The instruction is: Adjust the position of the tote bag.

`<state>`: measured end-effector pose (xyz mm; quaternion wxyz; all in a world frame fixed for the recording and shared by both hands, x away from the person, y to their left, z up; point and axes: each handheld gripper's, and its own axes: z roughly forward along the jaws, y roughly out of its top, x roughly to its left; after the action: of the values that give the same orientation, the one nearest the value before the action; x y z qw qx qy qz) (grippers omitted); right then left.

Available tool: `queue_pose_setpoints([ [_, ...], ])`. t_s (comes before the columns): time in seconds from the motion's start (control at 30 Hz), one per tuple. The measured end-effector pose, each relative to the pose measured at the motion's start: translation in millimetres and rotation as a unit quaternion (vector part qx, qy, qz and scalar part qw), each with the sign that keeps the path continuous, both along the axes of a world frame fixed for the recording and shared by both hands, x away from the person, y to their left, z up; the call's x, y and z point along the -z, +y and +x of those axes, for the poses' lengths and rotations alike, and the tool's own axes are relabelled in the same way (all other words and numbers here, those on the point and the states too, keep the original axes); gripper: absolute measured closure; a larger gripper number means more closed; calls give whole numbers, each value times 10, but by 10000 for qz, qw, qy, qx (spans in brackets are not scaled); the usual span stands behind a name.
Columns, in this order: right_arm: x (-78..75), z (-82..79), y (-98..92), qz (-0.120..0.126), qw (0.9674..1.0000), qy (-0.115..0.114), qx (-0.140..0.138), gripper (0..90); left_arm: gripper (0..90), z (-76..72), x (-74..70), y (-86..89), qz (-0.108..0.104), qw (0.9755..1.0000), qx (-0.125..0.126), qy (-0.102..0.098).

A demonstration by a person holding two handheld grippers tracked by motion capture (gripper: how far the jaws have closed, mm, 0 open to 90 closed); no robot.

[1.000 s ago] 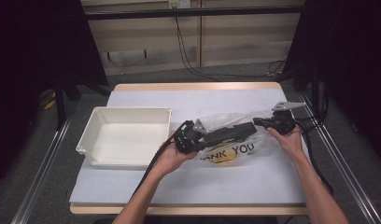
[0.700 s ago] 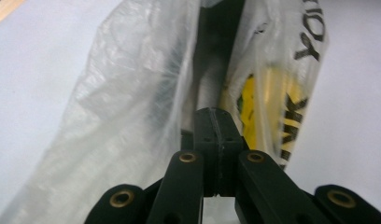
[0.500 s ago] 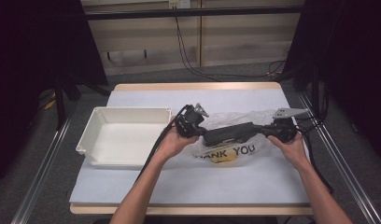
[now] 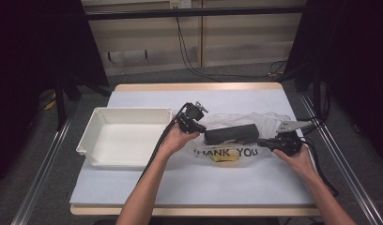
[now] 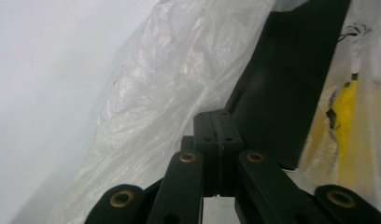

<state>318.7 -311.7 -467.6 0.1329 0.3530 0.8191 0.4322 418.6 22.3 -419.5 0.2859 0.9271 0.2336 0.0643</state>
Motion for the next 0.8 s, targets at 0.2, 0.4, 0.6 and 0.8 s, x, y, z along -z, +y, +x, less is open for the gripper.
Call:
queue_pose_setpoints([
  [0.2, 80, -44, -32, -133, 9999, 74, -35, 900, 900, 100, 21, -9, 44, 9999, -133, 88],
  [0.4, 81, -85, -66, -21, 10000, 4, 72, 900, 885, 123, 21, 1, 77, 9999, -71, 93],
  [0.6, -26, -204, -84, 269, 9989, -333, 192, 836, 792, 70, -103, 22, -240, 9996, 142, -45],
  [0.8, -187, -382, -105, 681, 9946, -737, 261, 674, 660, -43, -180, -10, -394, 9983, 367, -215],
])
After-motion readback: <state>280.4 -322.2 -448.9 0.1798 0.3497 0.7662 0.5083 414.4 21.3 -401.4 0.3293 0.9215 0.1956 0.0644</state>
